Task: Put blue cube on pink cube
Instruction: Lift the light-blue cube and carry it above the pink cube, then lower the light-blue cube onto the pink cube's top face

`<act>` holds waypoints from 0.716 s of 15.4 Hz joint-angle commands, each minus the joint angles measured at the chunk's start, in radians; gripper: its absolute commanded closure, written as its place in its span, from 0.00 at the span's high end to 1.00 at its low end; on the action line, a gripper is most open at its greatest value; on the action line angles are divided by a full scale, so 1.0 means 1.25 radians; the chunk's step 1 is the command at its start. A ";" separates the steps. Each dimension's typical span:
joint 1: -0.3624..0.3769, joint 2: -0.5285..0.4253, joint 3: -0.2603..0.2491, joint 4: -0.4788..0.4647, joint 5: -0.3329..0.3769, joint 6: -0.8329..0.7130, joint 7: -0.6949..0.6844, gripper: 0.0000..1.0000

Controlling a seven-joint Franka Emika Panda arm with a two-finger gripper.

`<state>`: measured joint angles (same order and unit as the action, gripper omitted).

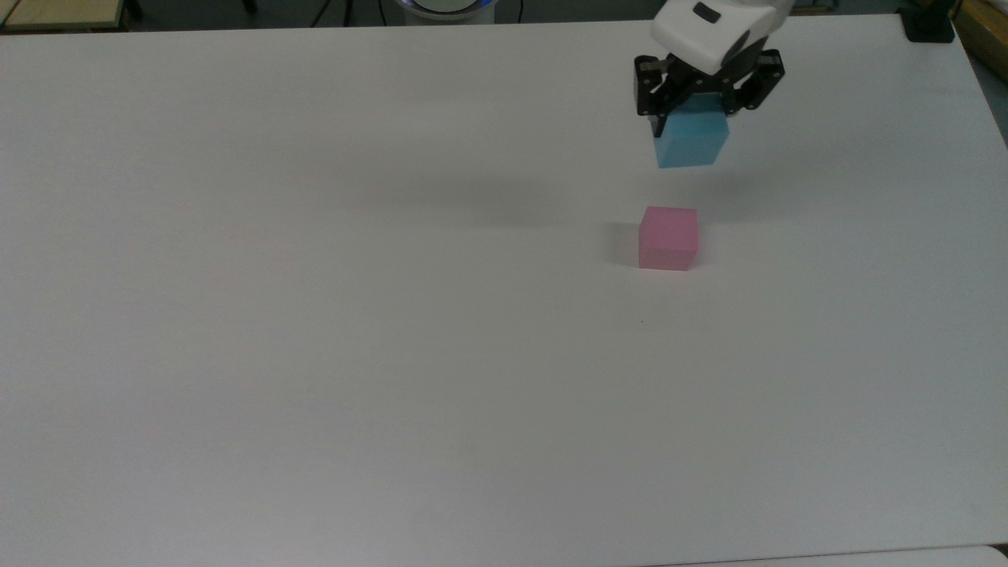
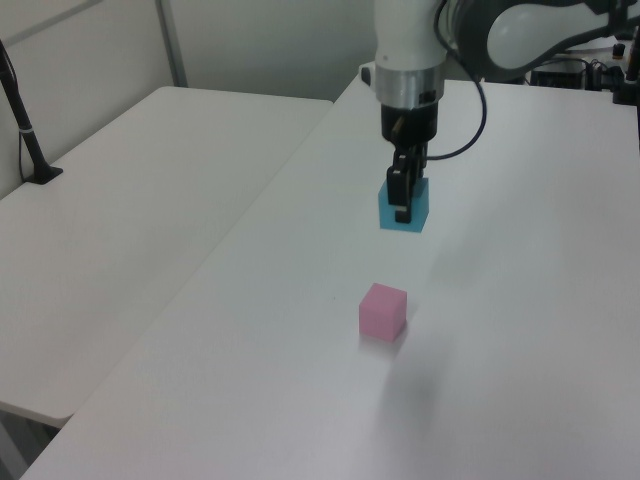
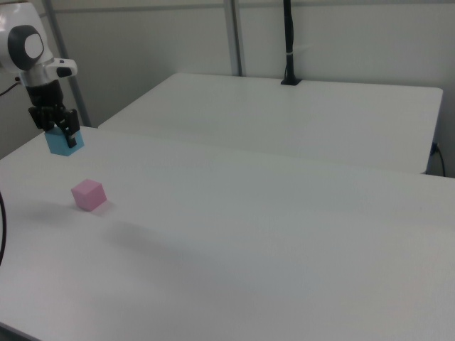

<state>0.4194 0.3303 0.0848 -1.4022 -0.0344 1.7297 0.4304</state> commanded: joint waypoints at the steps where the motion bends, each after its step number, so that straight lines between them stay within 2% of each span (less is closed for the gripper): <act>1: 0.035 0.054 -0.011 0.058 -0.033 0.018 0.103 0.18; 5: 0.036 0.100 -0.011 0.047 -0.047 0.065 0.143 0.18; 9: 0.035 0.103 -0.011 -0.039 -0.049 0.157 0.139 0.18; 11: 0.029 0.104 -0.011 -0.054 -0.053 0.186 0.137 0.18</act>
<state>0.4498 0.4800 0.0816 -1.4089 -0.0783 1.8969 0.5802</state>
